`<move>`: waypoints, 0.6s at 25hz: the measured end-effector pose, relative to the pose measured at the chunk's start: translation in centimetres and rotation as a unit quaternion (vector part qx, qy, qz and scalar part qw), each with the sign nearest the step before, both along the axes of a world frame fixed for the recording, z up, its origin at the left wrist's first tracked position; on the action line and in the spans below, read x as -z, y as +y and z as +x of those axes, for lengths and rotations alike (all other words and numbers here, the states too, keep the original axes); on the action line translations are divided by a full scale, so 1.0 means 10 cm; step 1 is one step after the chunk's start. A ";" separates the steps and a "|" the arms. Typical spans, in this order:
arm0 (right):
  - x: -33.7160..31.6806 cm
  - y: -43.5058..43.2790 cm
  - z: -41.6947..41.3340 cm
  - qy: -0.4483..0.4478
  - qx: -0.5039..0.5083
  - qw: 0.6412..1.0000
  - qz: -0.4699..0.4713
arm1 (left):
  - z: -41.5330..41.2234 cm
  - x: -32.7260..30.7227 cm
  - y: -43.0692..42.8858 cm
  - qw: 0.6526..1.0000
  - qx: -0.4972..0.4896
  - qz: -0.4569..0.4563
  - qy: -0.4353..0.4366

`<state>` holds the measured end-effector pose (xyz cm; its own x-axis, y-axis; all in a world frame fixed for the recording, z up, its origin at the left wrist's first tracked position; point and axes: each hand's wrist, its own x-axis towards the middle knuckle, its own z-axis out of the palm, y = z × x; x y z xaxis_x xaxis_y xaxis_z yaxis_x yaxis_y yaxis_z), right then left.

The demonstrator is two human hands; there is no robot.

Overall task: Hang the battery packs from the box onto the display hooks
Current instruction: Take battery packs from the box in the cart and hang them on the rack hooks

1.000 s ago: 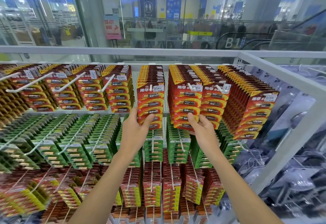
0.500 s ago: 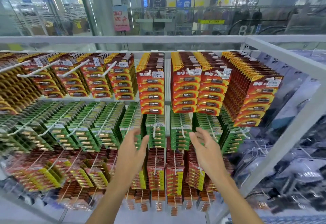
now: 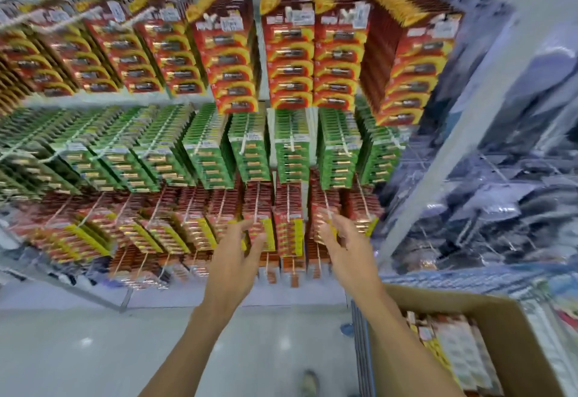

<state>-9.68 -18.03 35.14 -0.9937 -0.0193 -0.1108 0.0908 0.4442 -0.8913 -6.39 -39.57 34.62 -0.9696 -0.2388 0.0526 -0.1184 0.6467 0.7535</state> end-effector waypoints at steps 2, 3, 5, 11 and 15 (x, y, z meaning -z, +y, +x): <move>0.07 0.16 0.27 -0.024 0.013 1.000 0.008 | 0.20 0.11 0.15 1.000 0.016 0.009 -0.008; 0.12 0.25 0.42 -0.027 0.021 0.999 0.024 | 0.31 0.15 0.22 0.999 0.026 0.018 -0.009; 0.15 0.44 0.76 -0.027 0.047 0.997 0.049 | 0.57 0.24 0.41 0.998 0.047 0.045 -0.011; 0.30 0.98 1.67 -0.063 0.099 0.992 0.050 | 1.25 0.41 1.00 0.993 0.091 0.066 -0.040; 0.46 1.40 2.06 -0.089 0.130 0.985 0.069 | 1.46 0.52 1.44 0.990 0.115 0.064 -0.058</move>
